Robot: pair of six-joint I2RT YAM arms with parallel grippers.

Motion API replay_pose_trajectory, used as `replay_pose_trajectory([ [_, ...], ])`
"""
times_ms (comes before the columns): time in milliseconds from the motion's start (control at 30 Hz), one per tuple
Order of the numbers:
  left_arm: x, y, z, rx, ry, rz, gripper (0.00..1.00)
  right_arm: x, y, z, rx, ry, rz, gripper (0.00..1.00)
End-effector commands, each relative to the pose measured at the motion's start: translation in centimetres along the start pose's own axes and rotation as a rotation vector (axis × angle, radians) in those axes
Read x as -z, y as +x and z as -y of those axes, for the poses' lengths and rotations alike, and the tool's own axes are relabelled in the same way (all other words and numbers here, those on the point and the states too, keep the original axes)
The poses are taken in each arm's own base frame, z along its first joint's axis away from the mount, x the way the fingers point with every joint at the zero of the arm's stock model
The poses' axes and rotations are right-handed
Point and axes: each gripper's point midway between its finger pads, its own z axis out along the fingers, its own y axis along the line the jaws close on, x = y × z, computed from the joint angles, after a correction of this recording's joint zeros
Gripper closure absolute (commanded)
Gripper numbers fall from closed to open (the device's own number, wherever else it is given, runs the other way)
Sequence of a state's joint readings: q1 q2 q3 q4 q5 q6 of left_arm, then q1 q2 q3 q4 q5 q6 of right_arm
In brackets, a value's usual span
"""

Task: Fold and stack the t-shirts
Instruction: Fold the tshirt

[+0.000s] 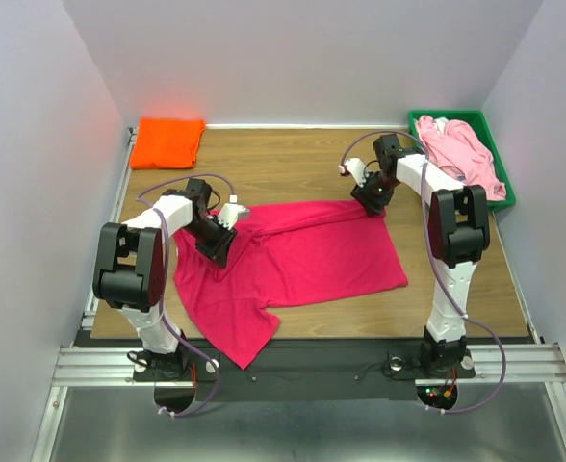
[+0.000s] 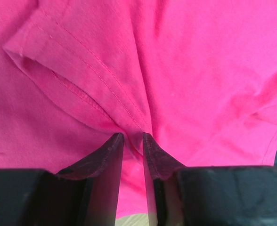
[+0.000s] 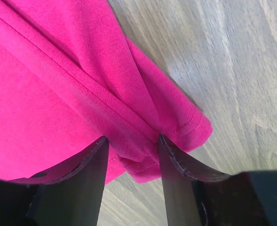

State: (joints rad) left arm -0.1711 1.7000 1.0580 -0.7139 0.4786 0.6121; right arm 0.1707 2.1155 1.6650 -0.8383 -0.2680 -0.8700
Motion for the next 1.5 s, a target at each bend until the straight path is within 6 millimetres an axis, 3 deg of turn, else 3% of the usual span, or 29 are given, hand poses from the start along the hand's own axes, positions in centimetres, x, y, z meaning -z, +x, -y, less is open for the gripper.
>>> replay_pose_trajectory([
  [0,0.3,-1.6,0.2,-0.019,0.015,0.037,0.74,2.1,-0.9,1.1,0.031,0.037,0.023,0.50],
  [200,0.9,-1.8,0.3,-0.027,0.003,0.046,1.00,2.5,-0.5,0.9,0.043,0.032,0.009,0.59],
  [300,1.5,-2.0,0.4,-0.038,-0.007,0.055,1.00,3.1,-0.4,1.2,0.047,0.043,0.007,0.57],
  [467,2.4,-2.1,0.5,-0.051,-0.018,0.063,1.00,3.7,-0.1,2.7,0.026,0.076,0.010,0.46],
  [567,2.6,-2.2,0.7,-0.053,-0.014,0.068,1.00,3.6,0.1,3.5,0.017,0.083,0.006,0.47],
  [833,2.8,-2.7,0.5,-0.057,-0.024,0.076,1.00,2.5,1.1,3.2,0.027,0.060,-0.029,0.49],
  [1033,2.9,-2.8,0.5,-0.057,-0.026,0.081,1.00,2.7,1.2,2.8,0.029,0.047,-0.029,0.58],
  [1233,2.9,-3.0,0.5,-0.052,-0.019,0.089,1.00,1.9,2.1,2.2,0.024,0.015,-0.059,0.52],
  [1367,3.1,-3.2,0.3,-0.053,-0.025,0.093,1.00,1.5,1.9,1.9,0.013,-0.004,-0.051,0.56],
  [1467,3.4,-3.3,0.2,-0.053,-0.033,0.099,1.00,1.9,1.7,1.9,0.014,-0.009,-0.047,0.80],
])
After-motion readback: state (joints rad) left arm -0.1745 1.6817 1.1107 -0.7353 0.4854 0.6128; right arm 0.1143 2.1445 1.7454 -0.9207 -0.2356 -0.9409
